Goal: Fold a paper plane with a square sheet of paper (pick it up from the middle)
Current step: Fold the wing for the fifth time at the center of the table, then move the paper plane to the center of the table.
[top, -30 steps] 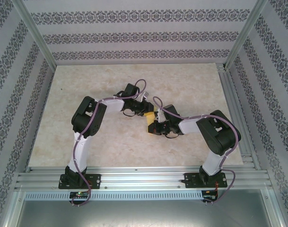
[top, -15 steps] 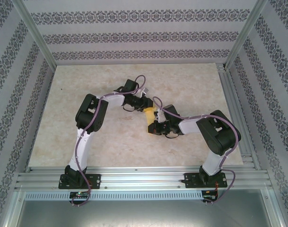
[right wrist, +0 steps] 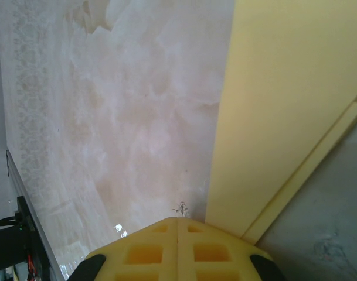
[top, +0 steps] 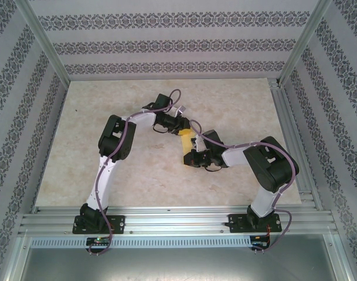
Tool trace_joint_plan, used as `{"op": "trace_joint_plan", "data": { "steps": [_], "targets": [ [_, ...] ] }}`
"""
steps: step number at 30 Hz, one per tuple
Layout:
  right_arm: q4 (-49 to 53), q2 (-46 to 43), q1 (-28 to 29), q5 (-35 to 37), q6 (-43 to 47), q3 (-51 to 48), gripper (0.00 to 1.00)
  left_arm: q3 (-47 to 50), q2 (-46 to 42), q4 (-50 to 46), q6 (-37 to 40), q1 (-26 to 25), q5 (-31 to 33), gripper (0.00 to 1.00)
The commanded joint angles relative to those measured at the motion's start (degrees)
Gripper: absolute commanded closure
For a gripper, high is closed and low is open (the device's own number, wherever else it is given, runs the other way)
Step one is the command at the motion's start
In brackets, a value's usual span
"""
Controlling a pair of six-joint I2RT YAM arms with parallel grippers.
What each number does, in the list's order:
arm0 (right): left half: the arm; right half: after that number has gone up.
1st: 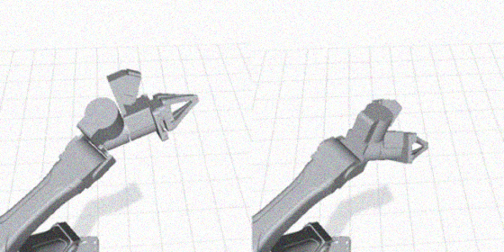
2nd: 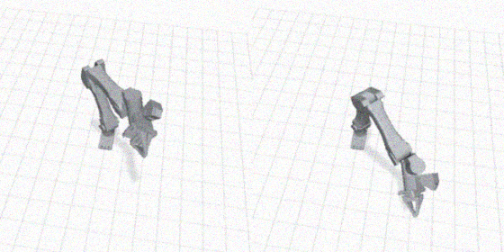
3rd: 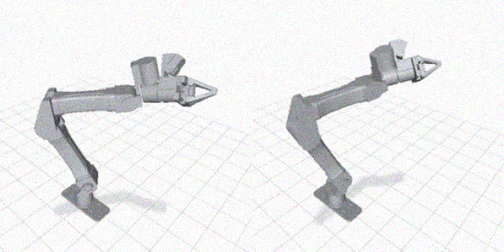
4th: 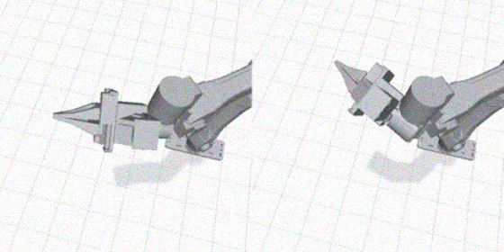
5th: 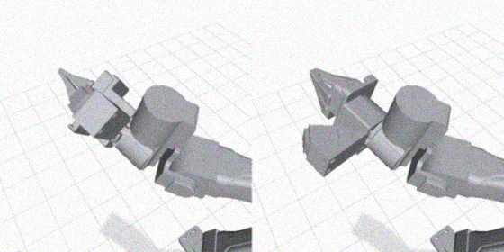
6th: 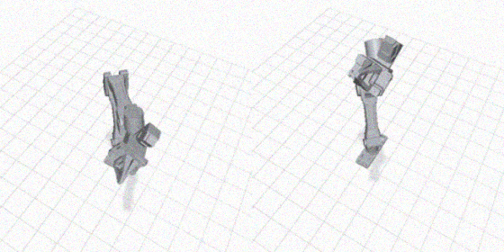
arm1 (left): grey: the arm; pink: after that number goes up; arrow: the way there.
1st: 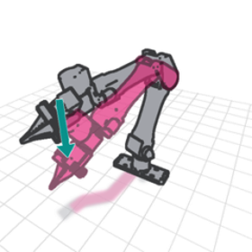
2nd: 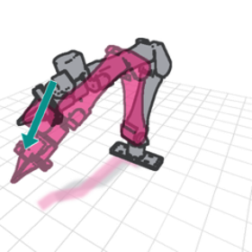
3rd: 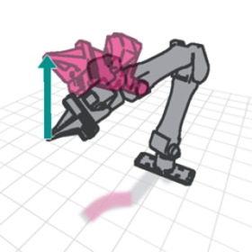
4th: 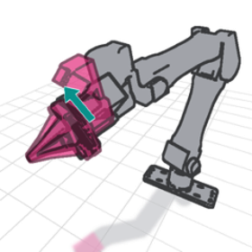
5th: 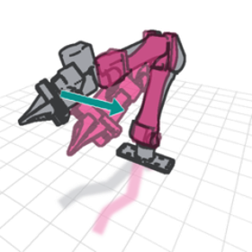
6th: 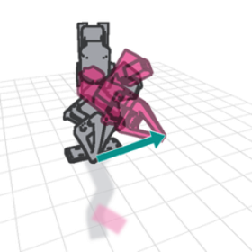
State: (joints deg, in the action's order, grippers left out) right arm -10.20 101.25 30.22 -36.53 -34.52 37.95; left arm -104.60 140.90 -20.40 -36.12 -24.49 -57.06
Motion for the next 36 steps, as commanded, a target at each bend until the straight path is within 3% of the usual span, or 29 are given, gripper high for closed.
{"op": "trace_joint_plan", "data": {
  "steps": [1, 10, 15, 17, 19, 21, 25, 27, 30, 36],
  "targets": [
    [12.58, 2.52, 0.16, 2.04, 1.56, -4.45, 1.0, -3.94, 2.92, -1.91, 3.77, 3.19, 7.35, 0.65],
    [14.84, -0.93, -0.81, 1.71, 2.43, -3.56, 1.0, -13.04, 8.04, -6.29, 4.54, 4.16, 6.73, 0.65],
    [17.63, -4.52, -1.23, -0.52, 3.56, 0.08, 1.0, -14.44, 4.1, -5.8, 2.93, 4.22, 4.89, 0.65],
    [19.94, -7.88, -1.24, -1.5, 4.02, 3.53, 0.91, -14.58, 0.17, -6.76, 3.21, 4.27, 6.18, 0.63],
    [22.72, -11.45, -1.26, -0.99, 4.71, 7.16, 0.76, -14.38, -4.02, -8.39, 3.63, 4.53, 7.99, 0.61],
    [27.09, -15.93, -1.53, 1.65, 6.46, 10.88, 0.73, -12.49, -8.72, -9.94, 3.6, 4.82, 10.9, 0.6],
    [33.4, -23.44, -3.99, 12.98, 7.92, 12.24, 0.66, -1.38, -18.66, -8.46, 3.23, 5.28, 16.32, 0.56],
    [37.05, -24.94, -6.46, 20.83, 7.73, 11.37, 0.62, 7.66, -24.27, -3.12, 1.01, 5.23, 16.07, 0.56],
    [35.01, -22.3, -9.94, 18.26, 6.97, 9.93, 0.61, 20.9, -31.68, 3.87, -3.08, 4.8, 15.97, 0.57],
    [31.86, -11.13, -9.22, 14.4, 6.59, 14.77, 0.64, 40.41, -44.24, 9.96, -6.43, 3.48, 18.6, 0.57]
  ]
}}
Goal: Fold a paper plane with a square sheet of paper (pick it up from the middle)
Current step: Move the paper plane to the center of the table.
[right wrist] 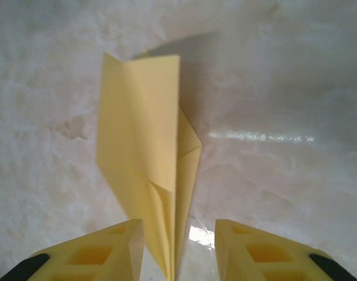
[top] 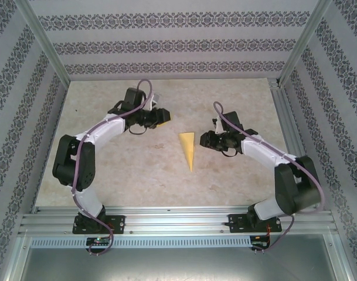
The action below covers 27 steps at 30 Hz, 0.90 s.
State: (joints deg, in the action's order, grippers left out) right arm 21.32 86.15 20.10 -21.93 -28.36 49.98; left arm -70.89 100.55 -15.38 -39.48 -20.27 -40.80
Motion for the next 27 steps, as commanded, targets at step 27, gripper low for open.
{"op": "trace_joint_plan", "data": {
  "steps": [27],
  "targets": [
    [3.77, 19.9, 10.49, 0.11, 1.13, 14.33, 0.67, 15.6, -11.52, 0.79, -1.15, -0.81, 4.56, 0.58]
  ]
}}
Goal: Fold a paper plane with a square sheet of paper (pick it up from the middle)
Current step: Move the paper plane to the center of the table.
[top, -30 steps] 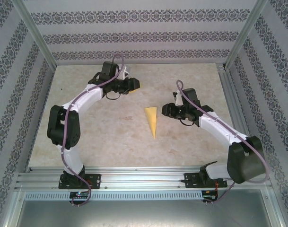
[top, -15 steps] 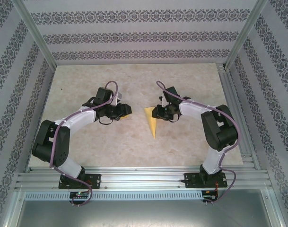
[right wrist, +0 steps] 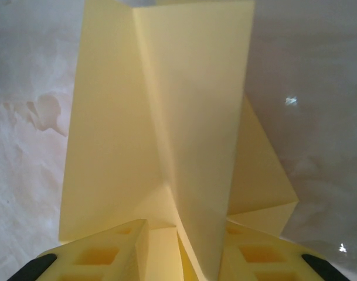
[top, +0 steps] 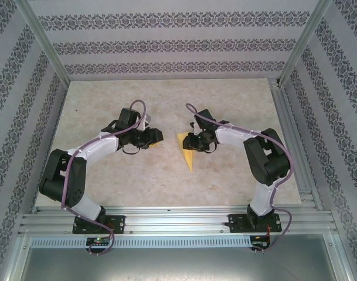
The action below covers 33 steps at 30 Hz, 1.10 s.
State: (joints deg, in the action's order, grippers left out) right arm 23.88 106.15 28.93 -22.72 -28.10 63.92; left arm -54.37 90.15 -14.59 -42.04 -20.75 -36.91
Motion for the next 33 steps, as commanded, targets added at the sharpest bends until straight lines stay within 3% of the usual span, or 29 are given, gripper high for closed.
{"op": "trace_joint_plan", "data": {
  "steps": [1, 15, 24, 33],
  "targets": [
    [1.01, -0.28, 2.09, 1.39, 0.7, -0.03, 0.67, -0.92, -1.07, 0.03, 1.35, -0.41, 0.64, 0.58],
    [11.01, -0.35, 8.87, 12.73, -0.15, 3.28, 0.69, -0.92, -0.68, -0.62, 1.55, -0.4, 0.63, 0.58],
    [13.19, -0.91, 11.92, 20.5, -2.68, 4.96, 0.56, -0.91, -0.32, -0.42, 1.53, -0.3, 0.5, 0.58],
    [12.76, -3.4, 12.65, 23.39, -4.11, 3.72, 0.48, -0.96, 0.5, -0.47, 1.61, -0.29, 0.07, 0.58]
  ]
}}
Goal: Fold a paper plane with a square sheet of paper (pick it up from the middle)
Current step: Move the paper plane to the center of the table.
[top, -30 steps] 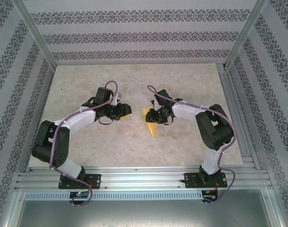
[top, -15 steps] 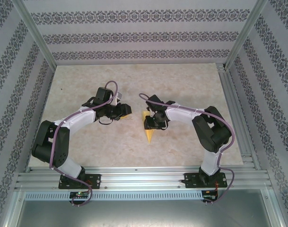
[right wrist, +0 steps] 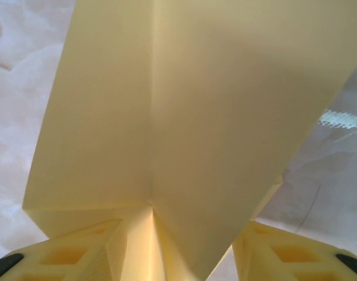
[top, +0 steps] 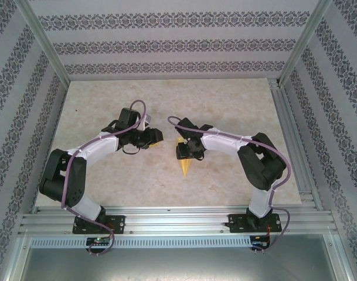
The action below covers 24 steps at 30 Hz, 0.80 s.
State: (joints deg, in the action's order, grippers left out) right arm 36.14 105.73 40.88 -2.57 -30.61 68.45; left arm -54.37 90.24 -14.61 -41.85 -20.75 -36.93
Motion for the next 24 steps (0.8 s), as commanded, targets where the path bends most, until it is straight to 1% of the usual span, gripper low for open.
{"op": "trace_joint_plan", "data": {
  "steps": [1, 4, 6, 11, 13, 15, 17, 20, 21, 23, 24],
  "targets": [
    [0.44, -3.09, 0.59, 3.36, -1.72, -1.05, 0.48, -0.86, 0.31, -0.4, 1.48, -0.41, 0.06, 0.58],
    [-1.25, -2.41, 0.16, 1.11, -2.21, -2.06, 0.5, -0.83, 0.43, -0.67, 1.69, -0.3, 0.08, 0.58],
    [-2.47, -2.19, 0.34, -0.76, -2.69, -2.83, 0.56, -0.85, 0.31, -0.9, 1.77, -0.34, 0.06, 0.58],
    [-4.17, -1.8, 0.63, -2.69, -3.41, -4.02, 0.57, -0.65, 0.62, -0.77, 1.72, -0.34, 0.19, 0.58],
    [-4.2, -1.43, 0.79, -2.44, -3.36, -4.05, 0.64, -0.82, 0.69, -0.9, 1.78, -0.28, 0.11, 0.58],
    [-4.54, -1.05, 0.95, -3.27, -3.4, -4.04, 0.66, -0.99, 0.64, -1.23, 1.93, -0.37, 0.29, 0.58],
    [-4.17, -0.72, 1.41, -2.75, -3.34, -3.6, 0.73, -1.13, 0.77, -1.3, 1.94, -0.32, 0.39, 0.58],
    [-3.57, -0.16, 1.63, -2.76, -3.24, -3.0, 0.78, -0.96, 0.73, -1.18, 1.77, -0.27, 0.48, 0.59],
    [-2.52, 0.37, 1.77, -2.5, -2.89, -2.19, 0.79, -0.95, 0.79, -1.04, 1.76, -0.32, 0.48, 0.58],
    [-0.05, 1.26, 2.49, -0.39, -2.03, -0.48, 0.86, -0.91, 0.85, -1.03, 1.73, -0.29, 0.45, 0.59],
    [0.96, 1.61, 2.74, 0.28, -1.71, 0.27, 0.87, -0.85, 0.84, -1.04, 1.81, -0.29, 0.52, 0.59]
  ]
}}
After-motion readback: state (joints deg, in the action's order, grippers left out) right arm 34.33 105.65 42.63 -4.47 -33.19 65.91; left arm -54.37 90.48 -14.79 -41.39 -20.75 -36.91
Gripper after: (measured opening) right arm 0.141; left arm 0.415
